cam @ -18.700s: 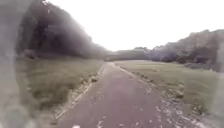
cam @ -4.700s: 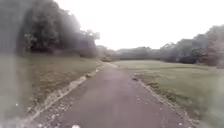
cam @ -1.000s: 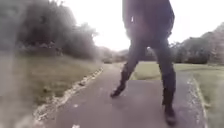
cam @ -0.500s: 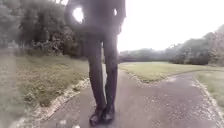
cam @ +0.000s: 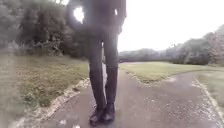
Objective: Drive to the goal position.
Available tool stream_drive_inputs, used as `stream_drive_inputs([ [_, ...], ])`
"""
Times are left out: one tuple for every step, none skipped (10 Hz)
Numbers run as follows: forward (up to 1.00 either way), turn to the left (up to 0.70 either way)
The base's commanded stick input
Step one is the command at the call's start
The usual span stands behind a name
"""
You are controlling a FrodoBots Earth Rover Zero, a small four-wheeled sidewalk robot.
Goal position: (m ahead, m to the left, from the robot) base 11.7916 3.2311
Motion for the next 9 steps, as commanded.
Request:
stream_drive_inputs([
  [0.00, 0.00],
  [0.00, 0.00],
  [0.00, 0.00],
  [0.00, 0.00],
  [0.00, 0.00],
  [0.00, 0.00],
  [0.00, 0.00],
  [0.38, 0.00],
  [1.00, 0.00],
])
